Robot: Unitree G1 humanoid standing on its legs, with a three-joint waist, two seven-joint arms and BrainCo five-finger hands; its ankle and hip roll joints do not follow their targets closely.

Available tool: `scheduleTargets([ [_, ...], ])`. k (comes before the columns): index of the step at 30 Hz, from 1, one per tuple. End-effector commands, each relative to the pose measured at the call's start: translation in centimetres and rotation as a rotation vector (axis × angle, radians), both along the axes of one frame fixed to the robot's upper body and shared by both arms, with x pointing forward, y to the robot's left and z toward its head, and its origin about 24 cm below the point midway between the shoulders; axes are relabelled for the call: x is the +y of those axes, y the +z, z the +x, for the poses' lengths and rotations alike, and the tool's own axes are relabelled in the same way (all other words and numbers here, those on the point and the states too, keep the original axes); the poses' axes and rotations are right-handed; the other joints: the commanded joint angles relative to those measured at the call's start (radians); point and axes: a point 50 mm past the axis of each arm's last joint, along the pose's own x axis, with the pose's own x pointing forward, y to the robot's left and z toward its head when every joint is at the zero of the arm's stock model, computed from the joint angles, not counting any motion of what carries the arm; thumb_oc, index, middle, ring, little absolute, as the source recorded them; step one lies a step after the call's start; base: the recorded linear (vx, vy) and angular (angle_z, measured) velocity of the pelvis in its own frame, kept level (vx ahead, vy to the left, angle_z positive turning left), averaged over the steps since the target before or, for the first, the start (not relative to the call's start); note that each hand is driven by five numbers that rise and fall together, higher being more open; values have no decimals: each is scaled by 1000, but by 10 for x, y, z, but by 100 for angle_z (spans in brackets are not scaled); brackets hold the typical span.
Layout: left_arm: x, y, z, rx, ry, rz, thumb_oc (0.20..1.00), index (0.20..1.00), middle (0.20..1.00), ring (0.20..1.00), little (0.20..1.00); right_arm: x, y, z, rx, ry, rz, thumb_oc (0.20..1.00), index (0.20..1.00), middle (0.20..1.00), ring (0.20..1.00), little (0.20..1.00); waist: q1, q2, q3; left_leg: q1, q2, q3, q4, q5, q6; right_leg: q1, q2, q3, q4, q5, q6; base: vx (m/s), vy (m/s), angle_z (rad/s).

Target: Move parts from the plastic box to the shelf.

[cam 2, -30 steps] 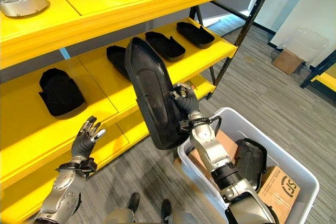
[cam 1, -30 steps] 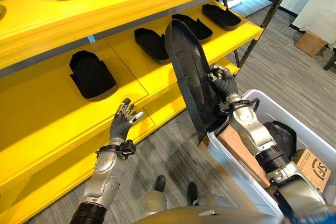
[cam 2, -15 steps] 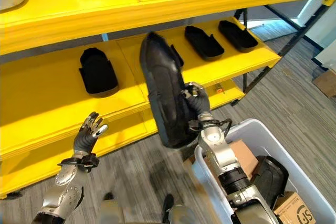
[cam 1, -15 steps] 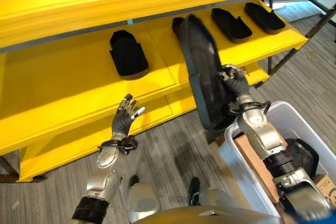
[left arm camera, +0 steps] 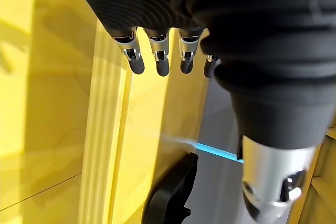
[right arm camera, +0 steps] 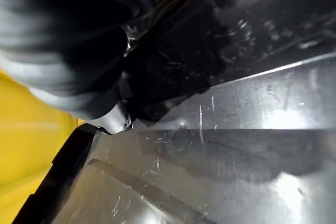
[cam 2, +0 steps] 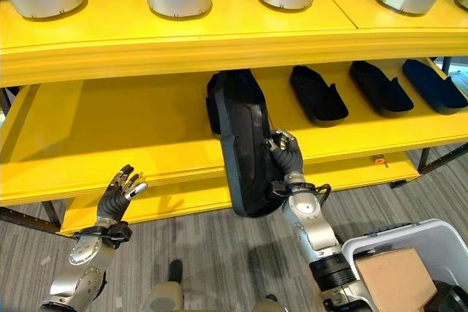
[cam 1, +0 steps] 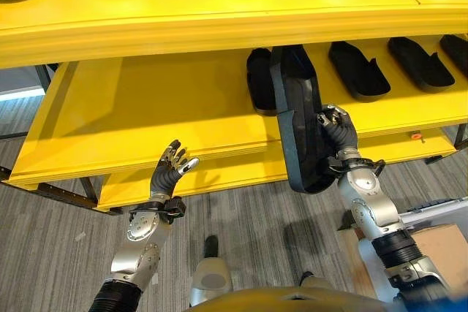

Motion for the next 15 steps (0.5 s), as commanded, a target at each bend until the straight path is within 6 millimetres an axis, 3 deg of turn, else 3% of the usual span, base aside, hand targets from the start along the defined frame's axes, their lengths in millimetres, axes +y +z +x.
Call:
scheduleTargets([
  [1, -1, 18, 2, -98, -15, 20, 1000, 1000, 1000, 1000, 1000, -9, 42, -2, -207, -13, 12, 200, 200, 200, 200, 200, 6, -17, -51, -72, -19, -18, 124, -76, 58, -31, -38, 1, 44, 34, 14, 73, 230, 17],
  [4, 0, 17, 2, -96, -11, 19, 1000, 1000, 1000, 1000, 1000, -6, 44, -1, -217, -2, 20, 200, 200, 200, 200, 200, 14, -28, -56, -84, -56, -19, 163, -117, 78, -24, -65, 4, 31, 74, 27, 64, 246, 18],
  [5, 0, 17, 2, -94, -6, 18, 1000, 1000, 1000, 1000, 1000, -1, 44, 1, -213, 7, 31, 200, 200, 200, 200, 200, 16, -34, -57, -82, -86, -12, 180, -150, 105, -40, -92, 29, 41, 140, 33, 61, 319, 12],
  [6, 0, 17, 2, -94, -6, 18, 1000, 1000, 1000, 1000, 1000, -1, 44, 1, -213, 7, 31, 200, 200, 200, 200, 200, 17, -35, -58, -83, -87, -10, 181, -150, 106, -42, -93, 31, 42, 141, 34, 50, 400, 8],
  [7, 3, 20, 2, -102, -4, 34, 1000, 1000, 1000, 1000, 1000, 4, 43, 3, -210, 21, 36, 200, 200, 200, 200, 200, 15, -31, -58, -72, -114, 2, 164, -156, 134, -80, -114, 69, 79, 232, 33, 14, 189, 3],
  [8, 3, 20, 2, -102, -4, 34, 1000, 1000, 1000, 1000, 1000, 4, 43, 3, -210, 21, 36, 200, 200, 200, 200, 200, 16, -31, -58, -72, -114, 3, 163, -156, 135, -81, -115, 70, 79, 232, 33, 21, 427, -10],
  [9, 6, 23, 4, -111, -2, 55, 1000, 1000, 1000, 1000, 1000, 14, 45, 7, -208, 52, 46, 200, 200, 200, 200, 200, 9, -7, -55, -33, -124, 18, 108, -138, 154, -128, -112, 75, 135, 256, 16, 22, 344, -22],
  [11, 8, 24, 3, -116, 5, 67, 1000, 1000, 1000, 1000, 1000, 19, 45, 9, -204, 75, 37, 200, 200, 200, 200, 200, 0, 6, -57, 1, -123, 36, 57, -132, 165, -160, -79, 60, 164, 227, 7, 50, 329, -26],
  [12, 8, 24, 3, -116, 9, 61, 1000, 1000, 1000, 1000, 1000, 21, 45, 10, -199, 89, 33, 200, 200, 200, 200, 200, -7, 9, -53, 28, -125, 41, 20, -124, 167, -182, -28, 78, 161, 190, -3, 47, 187, -38],
  [15, 7, 22, 2, -118, 22, 39, 1000, 1000, 1000, 1000, 1000, 27, 50, 14, -213, 116, 25, 200, 200, 200, 200, 200, -16, 11, -49, 72, -133, 61, -44, -106, 165, -227, 44, 65, 55, 155, -11, 50, 79, -32],
])
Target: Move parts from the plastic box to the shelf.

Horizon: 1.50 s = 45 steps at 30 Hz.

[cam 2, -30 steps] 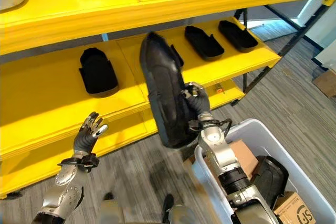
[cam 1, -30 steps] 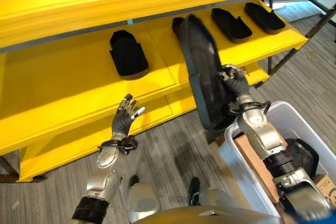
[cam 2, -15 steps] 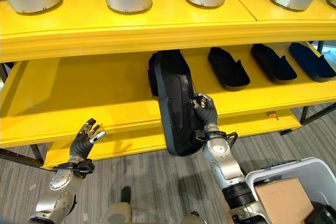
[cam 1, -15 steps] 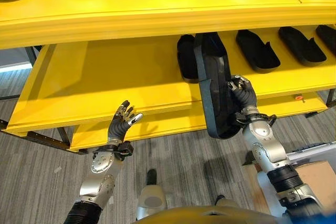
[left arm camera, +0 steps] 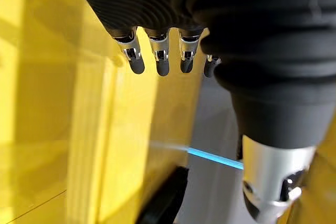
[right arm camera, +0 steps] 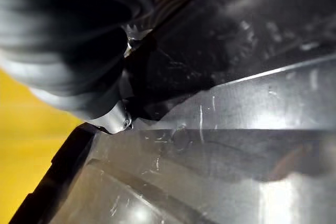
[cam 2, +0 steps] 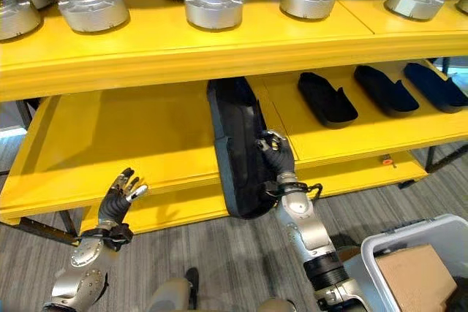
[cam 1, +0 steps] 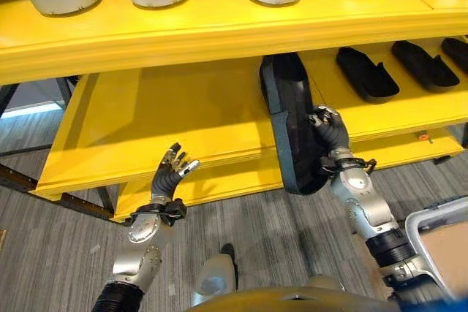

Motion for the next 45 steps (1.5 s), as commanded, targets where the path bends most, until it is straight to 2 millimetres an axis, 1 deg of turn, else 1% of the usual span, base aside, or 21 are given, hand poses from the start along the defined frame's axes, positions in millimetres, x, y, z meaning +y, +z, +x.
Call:
scheduleTargets([
  [1, -2, 21, 3, -119, -10, 17, 1000, 1000, 1000, 1000, 1000, 3, 53, 16, -225, 18, 21, 200, 200, 200, 200, 200, -13, -10, -8, 135, -47, 19, -157, -15, 22, -68, 93, -30, -156, 92, 19, 38, -8, -17],
  [5, -6, 14, 1, -101, 0, -16, 1000, 1000, 1000, 1000, 1000, 3, 54, 14, -235, 31, -15, 200, 200, 200, 200, 200, -21, -30, -5, 148, -43, 16, -180, -4, 8, -30, 135, 50, -200, 81, 23, 47, -64, 6],
  [8, -8, 13, 0, -96, -7, -25, 1000, 1000, 1000, 1000, 1000, -3, 55, 12, -242, 23, -30, 200, 200, 200, 200, 200, -20, -36, -24, 161, -23, 20, -187, 1, -9, 5, 134, 7, -226, 75, 21, 85, -155, 17],
  [16, -13, 6, -4, -65, -18, -50, 1000, 1000, 1000, 1000, 1000, -17, 51, 6, -236, 0, -56, 200, 200, 200, 200, 200, -30, -43, -45, 164, 44, -10, -148, -4, -59, 58, 175, -31, -218, 5, -18, 70, -177, 16],
  [20, -15, 3, -7, -56, -8, -66, 1000, 1000, 1000, 1000, 1000, -14, 54, 5, -247, 22, -72, 200, 200, 200, 200, 200, -23, -45, -32, 134, 54, -34, -58, -21, -69, 65, 190, -25, -197, -28, -43, 29, -159, 12],
  [22, -15, 3, -8, -59, -3, -69, 1000, 1000, 1000, 1000, 1000, -14, 58, 4, -270, 27, -87, 200, 200, 200, 200, 200, -10, -50, -6, 70, 40, -54, 47, -10, -84, 66, 189, -28, -193, -39, -60, -59, -138, 3],
  [23, -16, 5, -6, -67, -8, -67, 1000, 1000, 1000, 1000, 1000, -13, 62, 5, -285, 31, -93, 200, 200, 200, 200, 200, -3, -51, 13, 20, 31, -86, 115, 10, -95, 62, 187, -41, -184, -43, -68, -118, -111, 7],
  [25, -16, 8, -4, -80, -4, -62, 1000, 1000, 1000, 1000, 1000, -8, 68, 7, -310, 44, -83, 200, 200, 200, 200, 200, 16, -51, 33, -11, 11, -157, 130, 29, -102, 48, 184, -50, -165, -51, -74, -78, -71, 25],
  [26, -16, 8, -4, -79, -1, -60, 1000, 1000, 1000, 1000, 1000, -4, 70, 10, -314, 53, -85, 200, 200, 200, 200, 200, 15, -50, 30, -4, 28, -168, 79, 31, -102, 38, 182, -54, -151, -62, -71, -3, 1, 30],
  [27, -16, 9, -5, -80, -3, -63, 1000, 1000, 1000, 1000, 1000, -2, 70, 12, -310, 53, -87, 200, 200, 200, 200, 200, 12, -47, 26, 2, 68, -159, 30, 43, -102, 32, 178, -59, -139, -71, -69, 28, 58, 33],
  [28, -17, 9, -4, -80, -8, -64, 1000, 1000, 1000, 1000, 1000, 0, 70, 14, -304, 56, -82, 200, 200, 200, 200, 200, 11, -41, 24, 11, 125, -145, -39, 88, -107, 23, 172, -65, -117, -82, -66, 19, 60, 23],
  [29, -17, 9, -4, -80, -8, -64, 1000, 1000, 1000, 1000, 1000, 0, 70, 14, -304, 56, -82, 200, 200, 200, 200, 200, 11, -41, 25, 13, 125, -144, -41, 89, -107, 23, 172, -64, -117, -83, -66, 7, 176, 38],
  [30, -19, 12, -2, -87, -26, -50, 1000, 1000, 1000, 1000, 1000, 5, 70, 20, -283, 58, -53, 200, 200, 200, 200, 200, 10, -21, 34, -9, 203, -137, -129, 175, -112, 2, 146, -74, -61, -98, -55, 12, 201, 31],
  [31, -19, 12, 1, -85, -26, -43, 1000, 1000, 1000, 1000, 1000, 4, 70, 23, -272, 45, -41, 200, 200, 200, 200, 200, 9, -12, 37, -5, 214, -119, -158, 200, -118, -6, 132, -83, -32, -106, -51, 34, 276, 23],
  [32, -17, 12, 1, -83, -20, -49, 1000, 1000, 1000, 1000, 1000, 5, 69, 23, -263, 50, -30, 200, 200, 200, 200, 200, 8, -1, 32, 19, 216, -105, -179, 176, -120, -13, 129, -84, -13, -114, -46, 71, 229, 20],
  [33, -18, 10, 0, -74, -18, -58, 1000, 1000, 1000, 1000, 1000, 12, 67, 22, -254, 75, -14, 200, 200, 200, 200, 200, 19, 9, 29, 30, 204, -132, -190, 163, -117, -18, 126, -70, -7, -111, -37, 79, 264, 23],
  [35, -18, 11, -1, -80, -26, -71, 1000, 1000, 1000, 1000, 1000, 13, 67, 21, -249, 82, 9, 200, 200, 200, 200, 200, 25, 20, 28, 20, 180, -123, -169, 145, -117, -6, 98, -76, -10, -105, -30, 85, 260, 6],
  [39, -16, 12, 0, -76, -62, -38, 1000, 1000, 1000, 1000, 1000, 23, 77, 23, -283, 110, 13, 200, 200, 200, 200, 200, 56, 8, 55, -30, 109, -125, -62, 73, -104, 20, 38, -75, -48, -61, 3, 42, 217, 9],
  [41, -14, 17, 5, -90, -78, -13, 1000, 1000, 1000, 1000, 1000, 28, 85, 29, -305, 114, 4, 200, 200, 200, 200, 200, 73, 2, 73, -68, 86, -114, -23, 54, -103, 21, 14, -79, -80, -34, 16, -39, 177, 21],
  [44, -14, 23, 11, -110, -97, 7, 1000, 1000, 1000, 1000, 1000, 31, 97, 36, -334, 109, -4, 200, 200, 200, 200, 200, 87, -4, 82, -106, 69, -118, 4, 45, -103, 21, 4, -83, -118, -12, 23, -29, 144, 20],
  [45, -14, 25, 13, -114, -106, 24, 1000, 1000, 1000, 1000, 1000, 36, 103, 45, -312, 117, 35, 200, 200, 200, 200, 200, 96, -11, 86, -124, 53, -111, 18, 33, -98, 26, -5, -84, -153, 7, 30, 3, 99, 20],
])
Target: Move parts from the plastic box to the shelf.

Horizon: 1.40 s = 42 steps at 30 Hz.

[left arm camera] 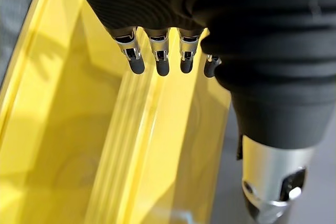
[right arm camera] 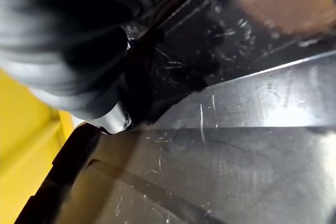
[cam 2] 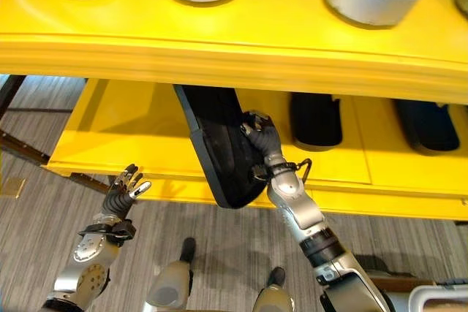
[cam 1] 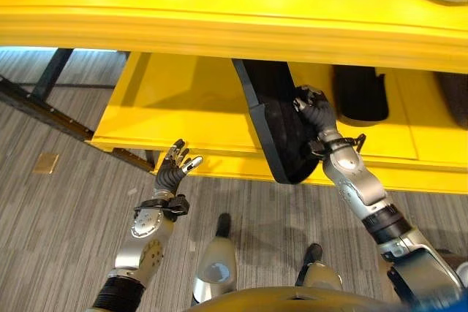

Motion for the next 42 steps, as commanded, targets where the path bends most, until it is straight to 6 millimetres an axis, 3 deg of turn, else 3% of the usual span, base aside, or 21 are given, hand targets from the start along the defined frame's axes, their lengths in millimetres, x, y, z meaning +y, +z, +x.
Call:
scheduleTargets([
  [1, -7, 16, 1, -93, -41, 4, 1000, 1000, 1000, 1000, 1000, 9, 46, 10, -146, 31, 104, 200, 200, 200, 200, 200, -1, -10, -24, -34, 27, 24, 14, -11, 15, 16, -2, 11, 8, -8, 17, -2, 169, 11],
  [6, -11, 26, 8, -129, -62, 5, 1000, 1000, 1000, 1000, 1000, 17, 82, 33, -190, -8, 99, 200, 200, 200, 200, 200, 41, -21, 13, -102, -2, 17, 48, -17, 19, 6, -16, -12, -25, 18, 21, -12, 51, 6],
  [12, -17, 32, 11, -154, -91, -8, 1000, 1000, 1000, 1000, 1000, 2, 120, 58, -227, -153, 90, 200, 200, 200, 200, 200, 80, -16, 49, -142, -7, -1, 42, -4, 15, -2, -14, -49, -51, 39, 26, 20, -19, 17],
  [21, -33, 38, 14, -190, -164, -52, 1000, 1000, 1000, 1000, 1000, -23, 145, 79, -212, -305, 80, 200, 200, 200, 200, 200, 109, -4, 86, -190, 2, 10, 14, 15, 20, -44, -16, -71, -91, 75, 41, 13, -2, 5],
  [25, -42, 45, 21, -231, -204, -62, 1000, 1000, 1000, 1000, 1000, -40, 160, 87, -213, -391, -33, 200, 200, 200, 200, 200, 117, 22, 135, -256, -8, 4, 84, -3, 21, -101, -26, -68, -32, 54, 37, -52, 16, 2],
  [30, -50, 48, 24, -246, -229, -70, 1000, 1000, 1000, 1000, 1000, -52, 181, 87, -244, -456, -46, 200, 200, 200, 200, 200, 116, 48, 182, -334, -5, 10, 207, -48, 24, -186, -36, -40, 83, 16, 25, -54, 33, -6],
  [31, -50, 48, 24, -243, -229, -69, 1000, 1000, 1000, 1000, 1000, -56, 187, 87, -255, -466, -61, 200, 200, 200, 200, 200, 113, 51, 184, -337, -1, 7, 234, -84, 21, -198, -34, -26, 113, -15, 28, 30, 37, -5],
  [42, -67, 57, 35, -277, -264, -85, 1000, 1000, 1000, 1000, 1000, -77, 204, 87, -245, -565, -80, 200, 200, 200, 200, 200, 89, 59, 223, -460, -10, -2, 444, -172, 34, -341, -60, 29, 325, -99, 16, -34, 47, -5],
])
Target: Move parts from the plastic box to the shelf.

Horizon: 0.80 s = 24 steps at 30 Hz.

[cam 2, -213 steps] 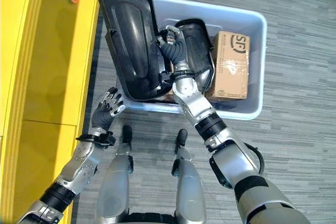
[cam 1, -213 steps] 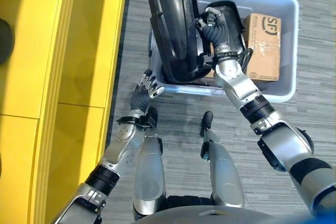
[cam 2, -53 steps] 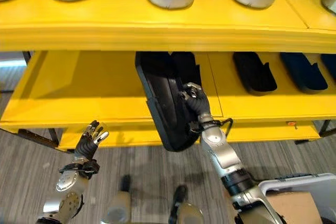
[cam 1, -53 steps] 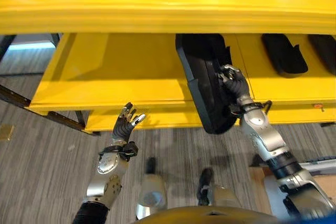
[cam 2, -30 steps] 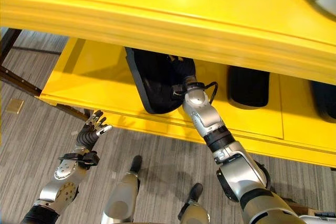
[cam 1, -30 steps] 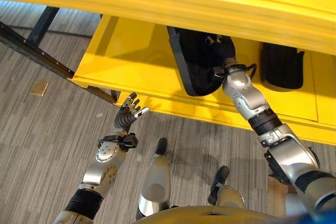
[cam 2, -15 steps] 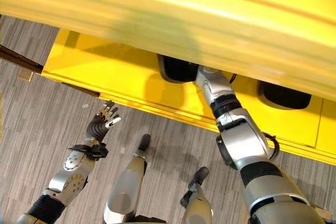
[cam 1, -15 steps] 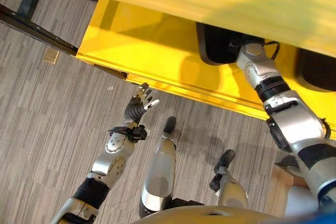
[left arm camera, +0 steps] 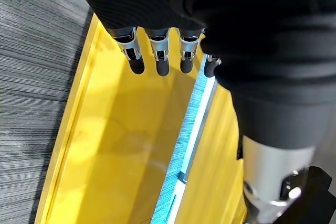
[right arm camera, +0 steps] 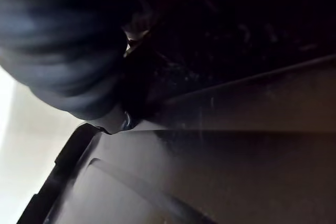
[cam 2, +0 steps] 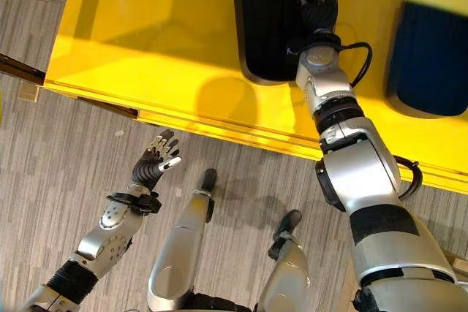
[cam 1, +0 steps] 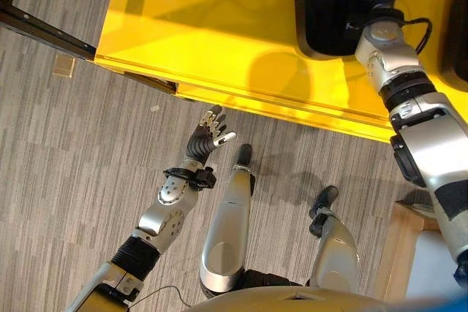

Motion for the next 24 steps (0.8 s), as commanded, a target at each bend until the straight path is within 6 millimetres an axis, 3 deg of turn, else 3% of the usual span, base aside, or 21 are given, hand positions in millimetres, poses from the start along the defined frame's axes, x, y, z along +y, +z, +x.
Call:
scheduleTargets([
  [1, -1, 18, 0, -93, 3, -27, 1000, 1000, 1000, 1000, 1000, -6, 43, -9, -137, -18, -19, 200, 200, 200, 200, 200, 9, -1, -7, -30, 20, 18, 50, -61, -8, -27, -13, 24, 116, -71, -11, -28, 3, 11],
  [9, -6, 21, 4, -101, -8, -24, 1000, 1000, 1000, 1000, 1000, -21, 47, -10, -133, -65, 25, 200, 200, 200, 200, 200, 20, 3, 6, -80, 1, -6, 103, -78, 1, -53, -21, 18, 165, -93, -14, -30, 17, 8],
  [18, -14, 21, 8, -98, -32, -10, 1000, 1000, 1000, 1000, 1000, -68, 48, -19, -129, -179, 222, 200, 200, 200, 200, 200, 35, 11, 12, -153, -16, -17, 149, -93, 10, -96, -33, 2, 181, -88, -5, -22, 40, 11],
  [24, -17, 22, 9, -101, -39, -5, 1000, 1000, 1000, 1000, 1000, -83, 41, -20, -71, -256, 236, 200, 200, 200, 200, 200, 38, 18, 12, -144, -18, -8, 153, -99, 14, -82, -34, 8, 173, -89, -6, 5, 29, 2],
])
